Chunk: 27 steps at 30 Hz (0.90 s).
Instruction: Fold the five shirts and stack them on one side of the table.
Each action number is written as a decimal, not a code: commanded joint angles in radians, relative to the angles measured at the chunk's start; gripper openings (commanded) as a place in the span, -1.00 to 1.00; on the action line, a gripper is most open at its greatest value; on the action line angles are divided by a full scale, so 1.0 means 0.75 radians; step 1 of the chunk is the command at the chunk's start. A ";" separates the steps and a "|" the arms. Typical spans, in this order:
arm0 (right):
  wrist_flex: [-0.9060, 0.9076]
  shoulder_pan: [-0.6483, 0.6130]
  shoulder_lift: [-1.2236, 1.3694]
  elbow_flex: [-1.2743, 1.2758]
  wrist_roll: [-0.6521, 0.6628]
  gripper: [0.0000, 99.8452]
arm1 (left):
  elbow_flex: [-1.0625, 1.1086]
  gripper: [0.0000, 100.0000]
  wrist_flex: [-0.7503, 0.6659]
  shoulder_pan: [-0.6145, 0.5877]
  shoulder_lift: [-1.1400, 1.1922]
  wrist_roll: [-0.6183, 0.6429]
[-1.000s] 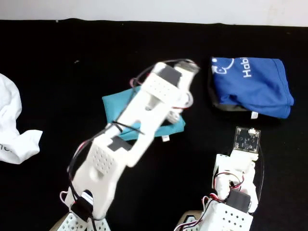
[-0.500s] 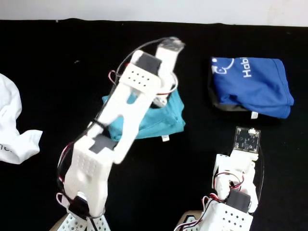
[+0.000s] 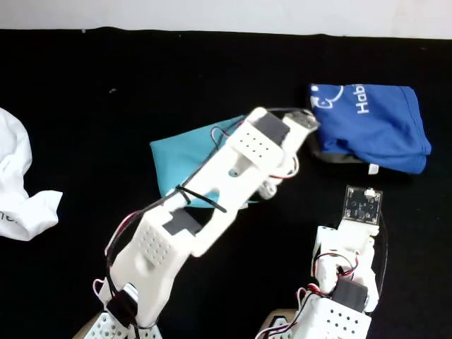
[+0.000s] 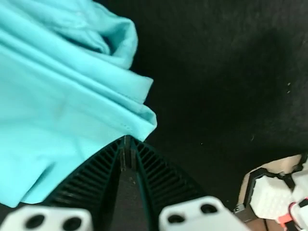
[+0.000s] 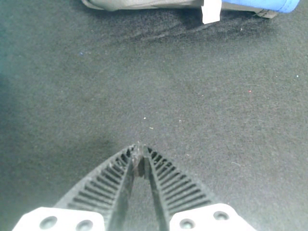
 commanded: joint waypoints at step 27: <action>-0.005 0.011 -0.009 0.169 -0.002 -0.98 | -0.249 -0.98 -0.405 -0.101 0.199 0.004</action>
